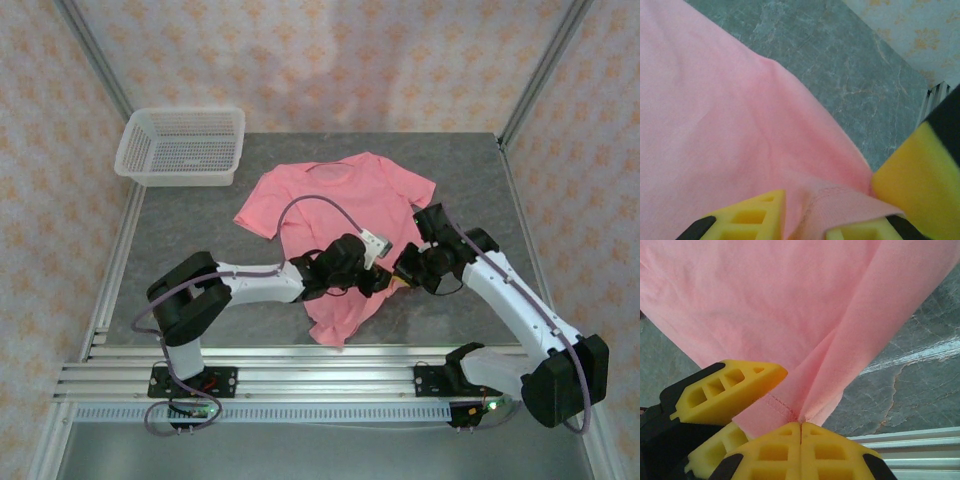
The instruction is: Fold the inside-out t-shirt
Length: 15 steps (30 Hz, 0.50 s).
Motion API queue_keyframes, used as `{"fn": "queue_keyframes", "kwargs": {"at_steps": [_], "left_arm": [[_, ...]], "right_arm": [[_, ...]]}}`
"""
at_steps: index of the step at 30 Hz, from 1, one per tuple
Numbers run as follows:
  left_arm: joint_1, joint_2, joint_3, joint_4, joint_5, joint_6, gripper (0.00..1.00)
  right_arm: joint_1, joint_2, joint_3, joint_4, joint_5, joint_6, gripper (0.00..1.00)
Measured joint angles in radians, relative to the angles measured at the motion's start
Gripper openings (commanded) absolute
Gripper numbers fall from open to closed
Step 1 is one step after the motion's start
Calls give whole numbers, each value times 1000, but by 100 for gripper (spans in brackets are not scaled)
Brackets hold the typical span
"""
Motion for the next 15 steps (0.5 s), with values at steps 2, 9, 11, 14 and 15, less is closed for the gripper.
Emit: {"fn": "queue_keyframes", "kwargs": {"at_steps": [2, 9, 11, 14, 15], "left_arm": [[0, 1, 14, -15, -3, 2, 25], [6, 0, 21, -68, -27, 30, 17], [11, 0, 21, -93, -34, 39, 17], [13, 0, 21, -131, -61, 51, 17], [13, 0, 21, -142, -74, 53, 17]], "right_arm": [[-5, -1, 0, -10, -2, -8, 0], [-32, -72, 1, -43, 10, -27, 0], [-48, -105, 1, -46, 10, -26, 0], [-59, -126, 1, -46, 11, -26, 0], [-59, -126, 1, -46, 11, -26, 0]]}}
